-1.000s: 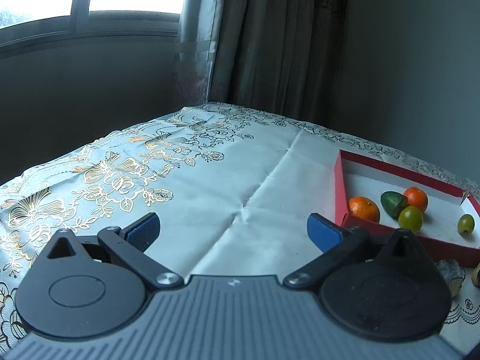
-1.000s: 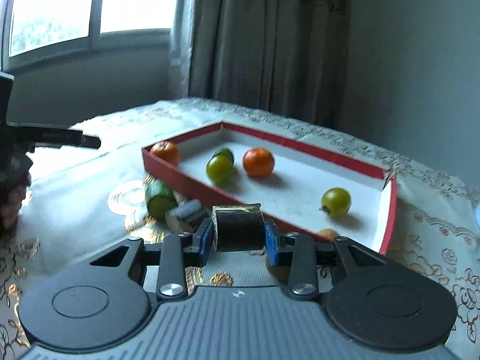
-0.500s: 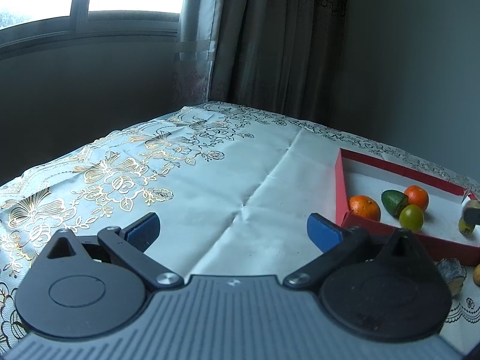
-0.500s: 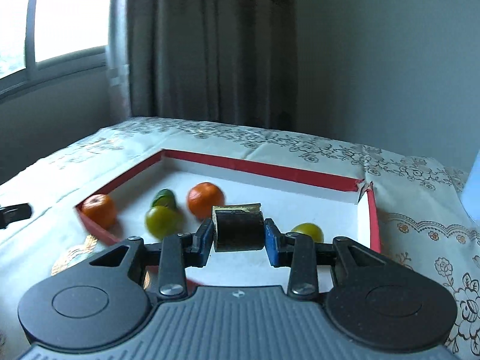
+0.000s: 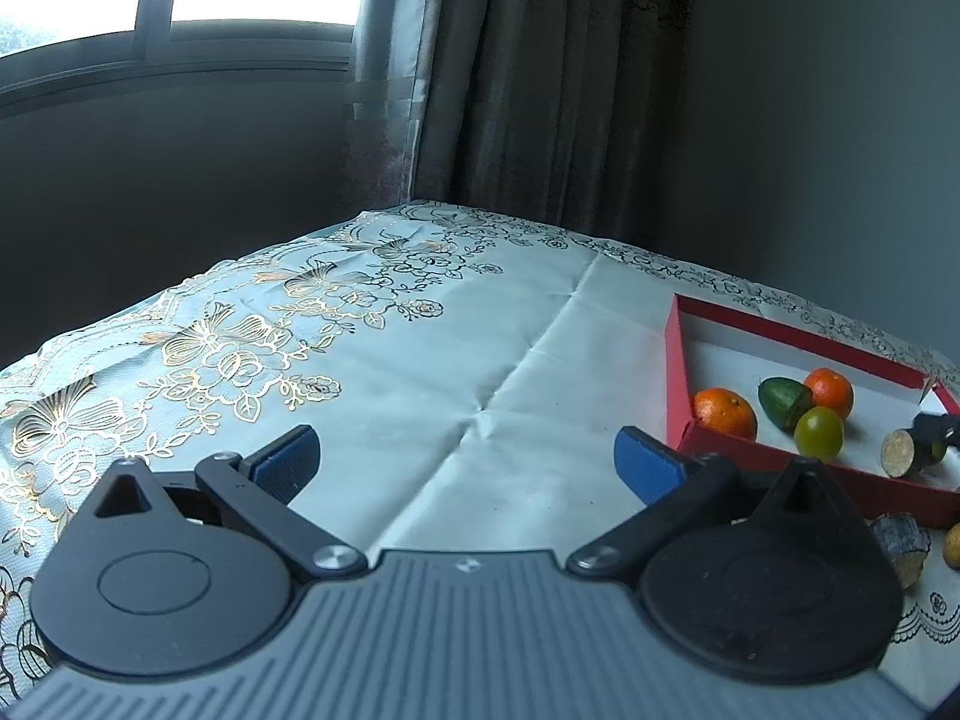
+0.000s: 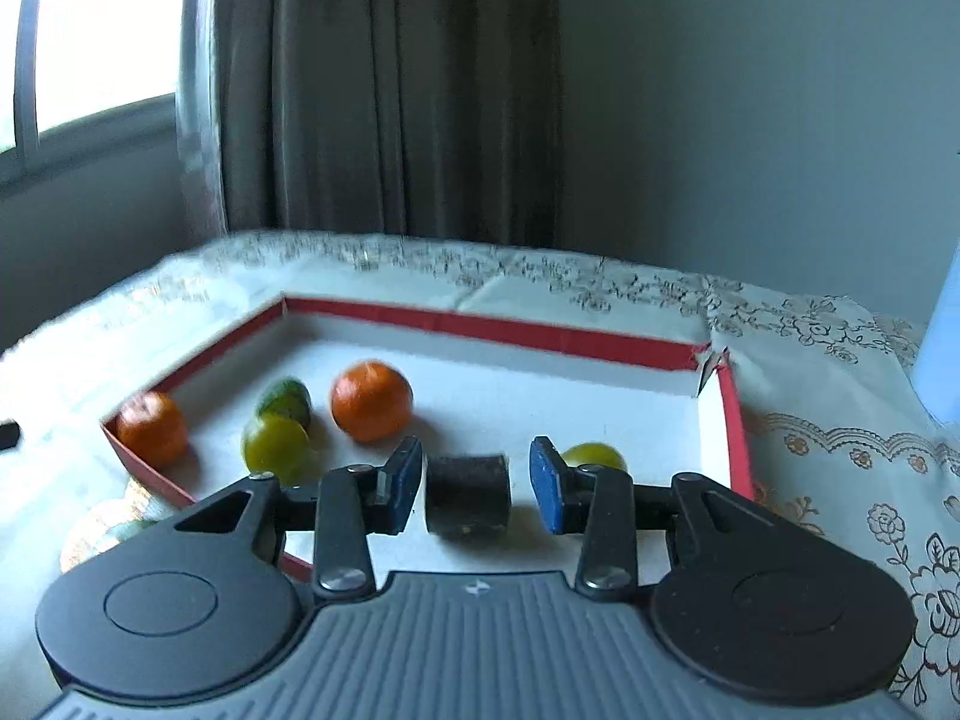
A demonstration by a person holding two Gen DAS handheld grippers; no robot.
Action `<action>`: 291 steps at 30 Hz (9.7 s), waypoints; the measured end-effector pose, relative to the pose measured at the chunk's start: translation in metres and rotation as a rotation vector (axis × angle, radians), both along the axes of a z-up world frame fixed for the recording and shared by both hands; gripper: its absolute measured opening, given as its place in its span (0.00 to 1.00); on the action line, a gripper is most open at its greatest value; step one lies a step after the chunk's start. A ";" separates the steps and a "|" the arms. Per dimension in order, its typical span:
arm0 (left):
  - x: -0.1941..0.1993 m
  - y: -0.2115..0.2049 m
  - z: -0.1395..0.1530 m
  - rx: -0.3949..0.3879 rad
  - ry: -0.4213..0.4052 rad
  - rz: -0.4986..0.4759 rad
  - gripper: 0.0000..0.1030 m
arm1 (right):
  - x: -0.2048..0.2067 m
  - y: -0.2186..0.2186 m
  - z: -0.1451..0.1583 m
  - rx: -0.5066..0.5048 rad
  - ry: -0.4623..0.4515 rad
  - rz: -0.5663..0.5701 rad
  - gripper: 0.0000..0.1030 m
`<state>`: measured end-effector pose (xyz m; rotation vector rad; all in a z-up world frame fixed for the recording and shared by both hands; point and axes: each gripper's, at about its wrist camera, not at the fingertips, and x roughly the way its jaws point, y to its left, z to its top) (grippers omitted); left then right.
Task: Organize fruits
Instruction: 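Carry the eggplant slice into the red box and open the right tool, then move the left tool to the green cucumber chunk and close on it, then carry the cucumber chunk into the red box and open the left tool, then move the right tool to the brown round fruit and close on it, then carry the brown fruit into the red box and open the right tool, then move the left tool to the grey bark cylinder and close on it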
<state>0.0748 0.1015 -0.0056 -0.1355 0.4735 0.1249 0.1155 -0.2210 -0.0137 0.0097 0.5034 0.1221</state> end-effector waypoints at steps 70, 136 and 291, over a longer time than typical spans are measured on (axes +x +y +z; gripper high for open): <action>0.002 -0.139 -0.009 0.318 0.094 -0.585 0.27 | -0.100 -0.117 0.007 0.242 -0.120 -0.106 0.55; 0.038 -0.122 0.034 0.197 -0.087 -0.205 1.00 | -0.096 -0.100 0.002 0.189 -0.097 -0.070 0.64; -0.013 -0.053 0.003 0.087 0.034 -0.132 1.00 | -0.106 -0.109 -0.006 0.052 -0.135 -0.266 0.54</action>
